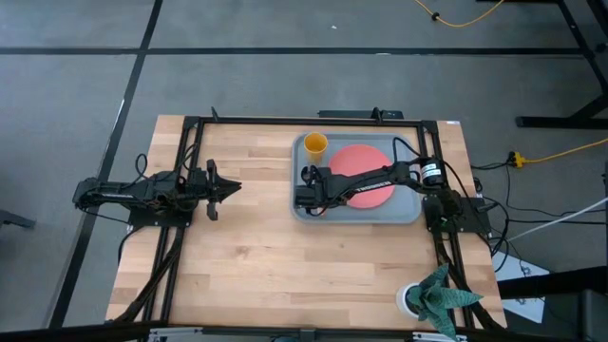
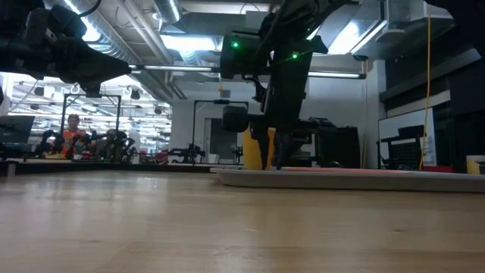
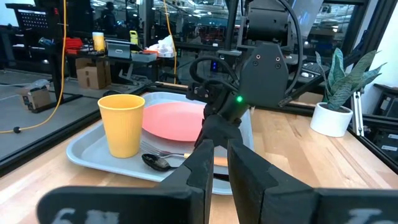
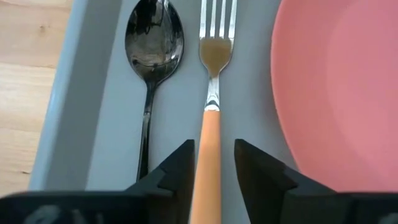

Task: Pick and place plate/cup/fork/spoon on tray
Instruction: Return to Home Position

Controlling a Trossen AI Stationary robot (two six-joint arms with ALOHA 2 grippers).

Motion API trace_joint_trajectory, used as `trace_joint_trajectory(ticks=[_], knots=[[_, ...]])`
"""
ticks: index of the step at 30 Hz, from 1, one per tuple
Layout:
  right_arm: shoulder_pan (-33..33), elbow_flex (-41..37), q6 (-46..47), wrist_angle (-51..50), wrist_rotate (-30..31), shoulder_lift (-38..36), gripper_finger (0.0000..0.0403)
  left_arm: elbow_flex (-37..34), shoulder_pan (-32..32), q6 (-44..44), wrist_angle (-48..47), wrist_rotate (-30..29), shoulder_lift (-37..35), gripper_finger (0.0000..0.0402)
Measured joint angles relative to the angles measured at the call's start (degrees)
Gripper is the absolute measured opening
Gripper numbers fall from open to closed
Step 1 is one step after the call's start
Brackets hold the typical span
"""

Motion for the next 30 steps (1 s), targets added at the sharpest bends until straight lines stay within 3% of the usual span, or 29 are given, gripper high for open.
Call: trace_joint_trajectory(ticks=[6,11,18,26,30], knots=[[1.9,2.5,-2.0,-2.2,1.6,-0.6,0.0114,0.0,0.0,0.0,0.0,0.0,0.0,0.0041],[6.0,7.3,-15.1,-4.0,2.9,-2.8,0.0114,0.0,0.0,0.0,0.0,0.0,0.0,0.0041],[11.4,12.6,-36.4,-3.3,-14.0,-3.2,0.0114,0.0,0.0,0.0,0.0,0.0,0.0,0.0041],[17.7,12.5,-59.0,6.2,-10.9,-3.0,0.0114,0.0,0.0,0.0,0.0,0.0,0.0,0.0041],[20.0,12.4,-63.1,5.8,-11.2,-3.0,0.0114,0.0,0.0,0.0,0.0,0.0,0.0,0.0041]])
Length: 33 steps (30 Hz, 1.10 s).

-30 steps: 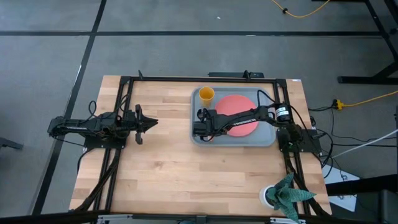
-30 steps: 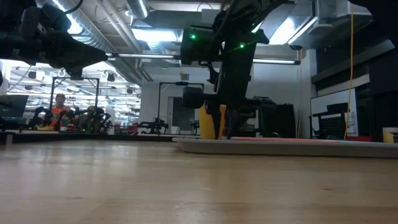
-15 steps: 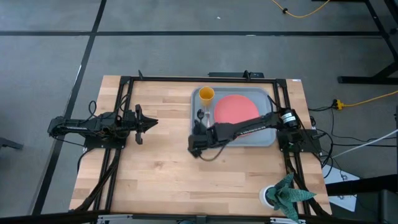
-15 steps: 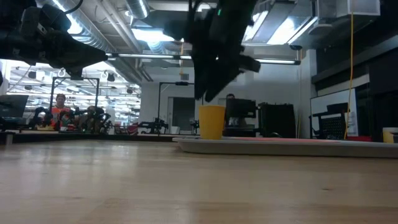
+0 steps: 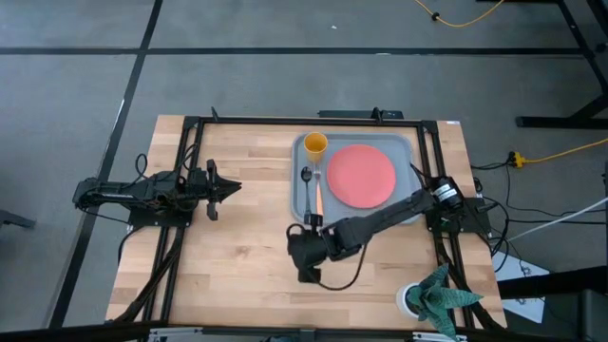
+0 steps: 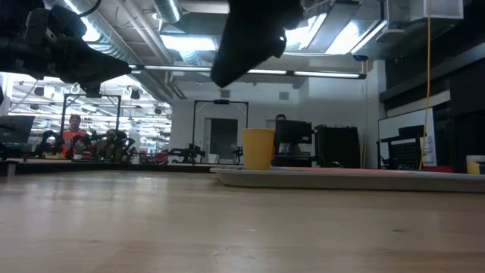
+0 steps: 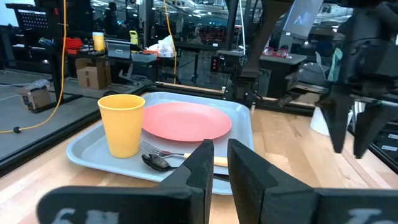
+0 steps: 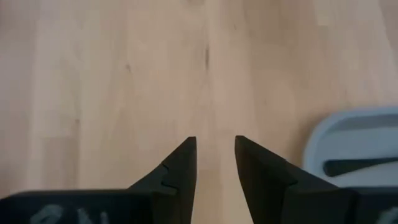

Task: Pick and place plate/cup/fork/spoon on tray
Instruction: Return to Home Position

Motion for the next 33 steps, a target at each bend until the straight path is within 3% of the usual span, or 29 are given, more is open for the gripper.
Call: trace_joint_trajectory(ticks=[3,7,15,25,33], knots=[[-0.1,-0.7,-2.1,-0.3,0.3,-0.1,0.0114,0.0,0.0,0.0,0.0,0.0,0.0,0.0041],[-0.2,-6.4,-6.6,6.4,0.2,-1.6,0.0114,0.0,0.0,0.0,0.0,0.0,0.0,0.0041],[-1.4,-29.5,-6.1,24.8,-1.1,-14.8,0.0114,0.0,0.0,0.0,0.0,0.0,0.0,0.0041],[-5.8,-61.3,-4.8,33.4,-2.7,-42.3,0.0114,0.0,0.0,0.0,0.0,0.0,0.0,0.0041],[-11.0,-77.7,-15.4,40.6,-2.7,-62.0,0.0114,0.0,0.0,0.0,0.0,0.0,0.0,0.0041]])
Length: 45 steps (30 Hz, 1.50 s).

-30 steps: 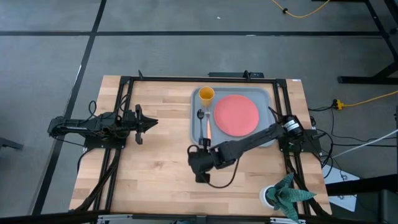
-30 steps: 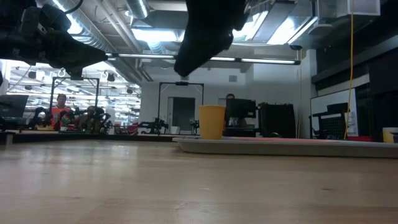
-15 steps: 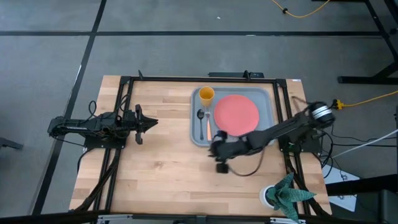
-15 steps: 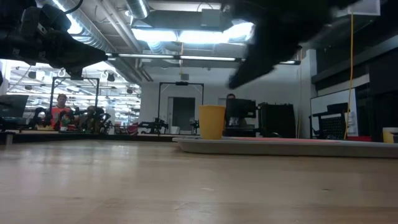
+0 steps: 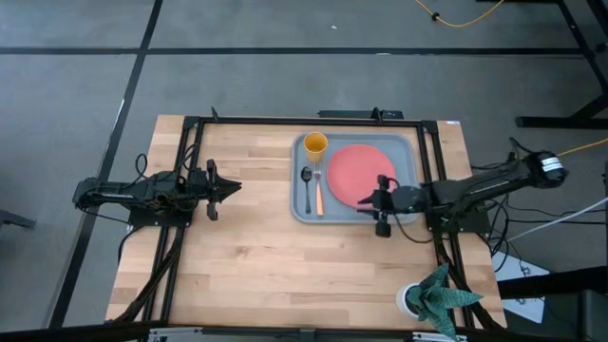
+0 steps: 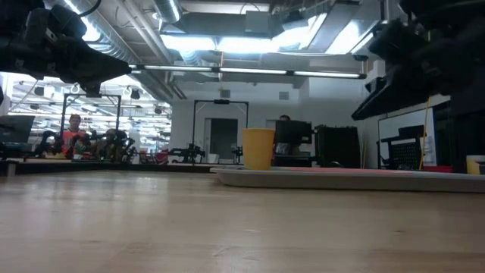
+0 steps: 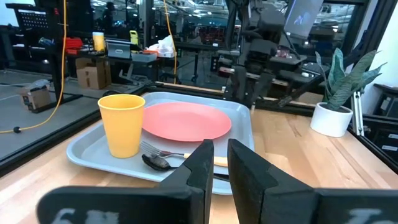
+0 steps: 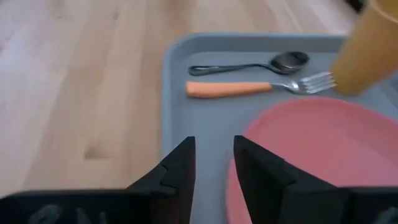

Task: Pick and place plate/cup/fork/spoon on tray
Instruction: Return to Home Position

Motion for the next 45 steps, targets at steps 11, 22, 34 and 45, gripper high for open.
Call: trace_joint_trajectory(ticks=[11,22,34,45], knots=[[-5.1,-14.0,13.6,8.8,-10.0,-16.6,0.0114,0.0,0.0,0.0,0.0,-0.1,0.0,0.0041],[-4.4,-20.9,6.1,23.8,-10.9,-23.2,0.0114,0.0,0.0,0.0,0.0,0.0,0.0,0.0041],[-6.4,-20.9,-0.2,30.6,-11.1,-30.1,0.0114,0.0,0.0,0.0,0.0,-0.2,0.0,0.0041],[-6.4,-20.9,1.4,30.3,-11.1,-35.0,0.0114,0.0,0.0,0.0,0.0,-0.2,0.0,0.0041]])
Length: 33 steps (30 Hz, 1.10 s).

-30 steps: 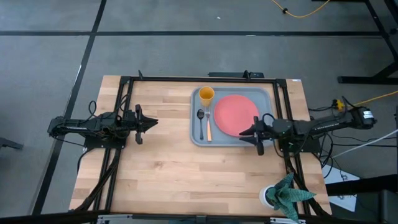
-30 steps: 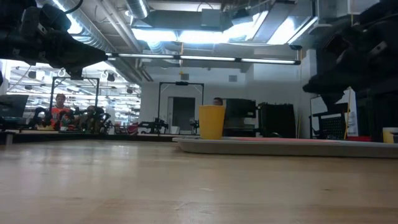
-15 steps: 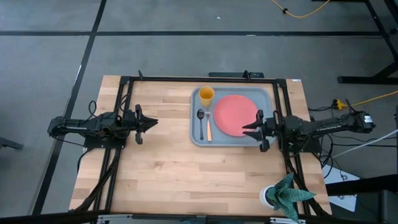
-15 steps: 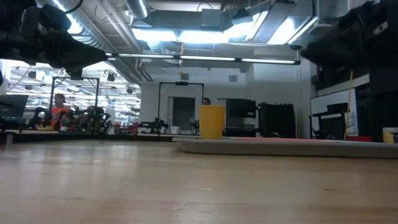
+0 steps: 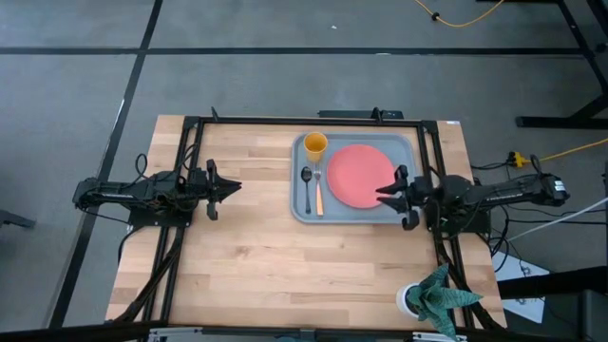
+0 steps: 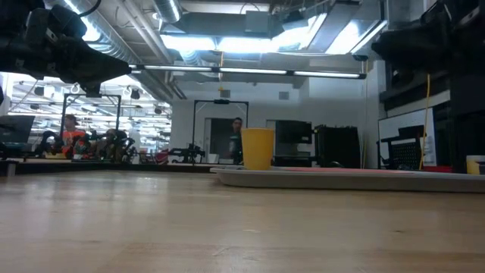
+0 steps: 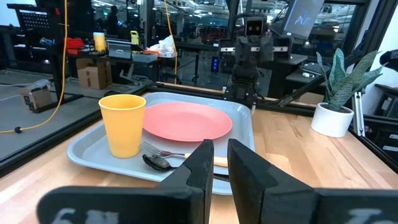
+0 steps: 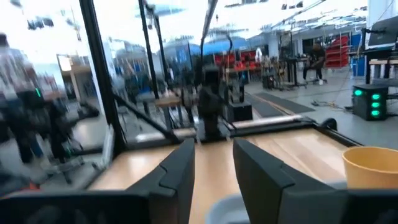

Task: Pick and place plate/cup/fork/spoon on tray
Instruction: Return to Home Position

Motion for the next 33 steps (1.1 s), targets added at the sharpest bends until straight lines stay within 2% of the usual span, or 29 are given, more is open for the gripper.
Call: trace_joint_trajectory(ticks=[5,11,16,24,28,33], knots=[[0.0,0.0,6.4,-1.4,0.0,-6.1,0.0114,0.0,0.0,0.0,0.0,0.0,0.0,0.0041],[0.0,0.0,7.9,-6.6,0.0,-14.3,0.0114,0.0,0.0,0.0,0.0,0.0,0.0,0.0041],[0.0,0.0,3.6,-22.4,0.1,-21.2,0.0114,0.0,0.0,0.0,0.0,0.0,0.0,0.0041],[0.0,0.0,-1.0,-28.1,0.0,-21.4,0.0114,0.0,0.0,0.0,0.0,0.0,0.0,0.0041],[0.0,0.0,-1.2,-28.6,-3.6,-20.9,0.0114,0.0,0.0,0.0,0.0,0.0,0.0,0.0041],[0.1,0.0,-0.9,-28.6,-4.0,-20.9,0.0114,0.0,0.0,0.0,0.0,0.0,0.0,0.0041]])
